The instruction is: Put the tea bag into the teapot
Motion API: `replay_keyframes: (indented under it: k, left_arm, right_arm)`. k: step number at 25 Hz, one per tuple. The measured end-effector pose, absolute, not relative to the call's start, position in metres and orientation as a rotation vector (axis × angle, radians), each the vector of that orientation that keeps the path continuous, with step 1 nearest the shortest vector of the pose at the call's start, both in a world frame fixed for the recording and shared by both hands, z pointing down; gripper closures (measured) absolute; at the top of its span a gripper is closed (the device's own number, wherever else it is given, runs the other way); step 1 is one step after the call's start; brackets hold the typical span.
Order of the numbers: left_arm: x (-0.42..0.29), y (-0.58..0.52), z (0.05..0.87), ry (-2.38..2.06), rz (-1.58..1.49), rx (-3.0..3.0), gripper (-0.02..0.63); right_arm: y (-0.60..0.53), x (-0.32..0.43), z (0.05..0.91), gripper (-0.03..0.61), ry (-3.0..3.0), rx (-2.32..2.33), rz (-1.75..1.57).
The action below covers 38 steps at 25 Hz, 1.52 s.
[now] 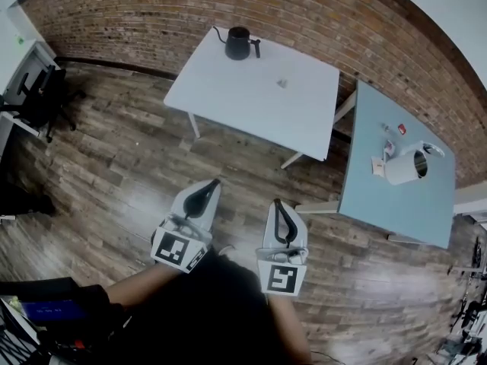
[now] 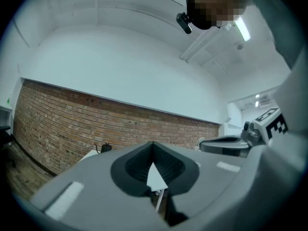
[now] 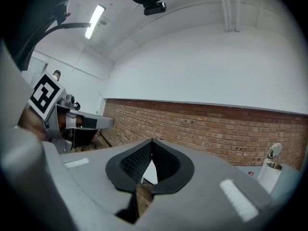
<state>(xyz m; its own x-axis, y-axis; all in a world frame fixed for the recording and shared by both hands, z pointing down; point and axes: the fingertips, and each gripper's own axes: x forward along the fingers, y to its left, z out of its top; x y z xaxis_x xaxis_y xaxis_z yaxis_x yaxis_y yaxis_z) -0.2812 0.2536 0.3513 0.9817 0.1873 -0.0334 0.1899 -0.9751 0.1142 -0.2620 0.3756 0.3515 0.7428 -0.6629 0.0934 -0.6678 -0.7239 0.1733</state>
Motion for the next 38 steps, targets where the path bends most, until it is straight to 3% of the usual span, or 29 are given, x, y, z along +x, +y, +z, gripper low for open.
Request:
replay_keyframes:
  k: [15, 38]
  left_arm:
    - [-0.156, 0.174, 0.321, 0.36, -0.124, 2.993, 0.615]
    - [-0.065, 0.062, 0.33, 0.257, -0.091, 2.931, 0.615]
  right_arm:
    - [0.316, -0.134, 0.339, 0.575, -0.935, 2.861, 0.106]
    - [0.227, -0.033, 0.337, 0.576, -0.926, 2.844, 0.146]
